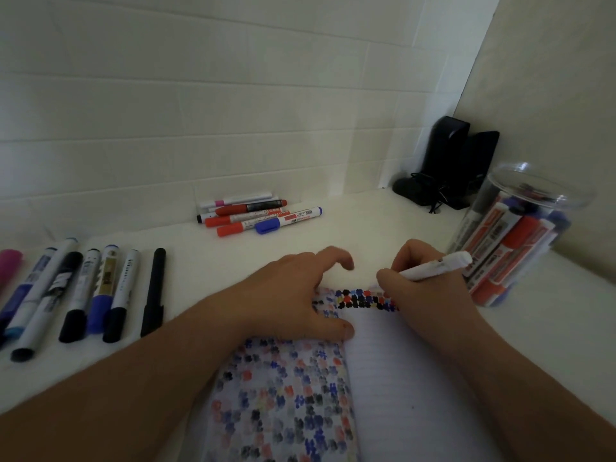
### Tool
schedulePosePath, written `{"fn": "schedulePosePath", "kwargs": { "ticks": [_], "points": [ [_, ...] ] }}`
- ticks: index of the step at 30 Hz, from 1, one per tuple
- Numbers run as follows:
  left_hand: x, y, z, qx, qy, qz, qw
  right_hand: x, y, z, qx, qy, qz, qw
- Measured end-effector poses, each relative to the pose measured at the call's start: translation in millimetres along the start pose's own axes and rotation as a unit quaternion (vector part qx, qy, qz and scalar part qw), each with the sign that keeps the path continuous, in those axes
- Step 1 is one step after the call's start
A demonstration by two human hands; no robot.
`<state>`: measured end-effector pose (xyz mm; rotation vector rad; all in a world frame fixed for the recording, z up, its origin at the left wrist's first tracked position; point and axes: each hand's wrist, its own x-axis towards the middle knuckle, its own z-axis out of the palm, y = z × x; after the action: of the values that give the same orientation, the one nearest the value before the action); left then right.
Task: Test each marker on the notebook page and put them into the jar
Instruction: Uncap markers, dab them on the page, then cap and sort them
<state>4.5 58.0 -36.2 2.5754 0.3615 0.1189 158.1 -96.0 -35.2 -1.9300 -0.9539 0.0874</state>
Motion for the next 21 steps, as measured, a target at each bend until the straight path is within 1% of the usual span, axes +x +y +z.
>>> {"fn": "schedulePosePath", "kwargs": {
  "ticks": [2,4,5,8,12,16,21],
  "points": [
    [-1,1,1,-0.040,0.028,-0.006,0.999,-2,-4,-1,0.109,-0.011,-0.004,0.994],
    [0,-1,-1,-0.063,0.068,-0.014,0.996,-7,-10,-4,0.256,-0.058,0.016,0.965],
    [1,-1,-3,-0.069,0.084,-0.016,0.994,-8,-13,-5,0.303,-0.079,0.030,0.949],
    [1,-1,-7,-0.094,0.104,-0.013,0.990,-10,-17,-7,0.371,-0.108,0.070,0.920],
    [-1,3,-7,-0.103,0.118,0.000,0.988,-8,-14,-9,0.409,-0.117,0.108,0.899],
    [-1,6,-7,-0.096,0.118,0.007,0.988,-8,-11,-8,0.385,-0.125,0.118,0.907],
    [1,9,-5,-0.050,0.122,0.008,0.991,-9,-16,-3,0.355,-0.117,0.126,0.919]
  ]
}}
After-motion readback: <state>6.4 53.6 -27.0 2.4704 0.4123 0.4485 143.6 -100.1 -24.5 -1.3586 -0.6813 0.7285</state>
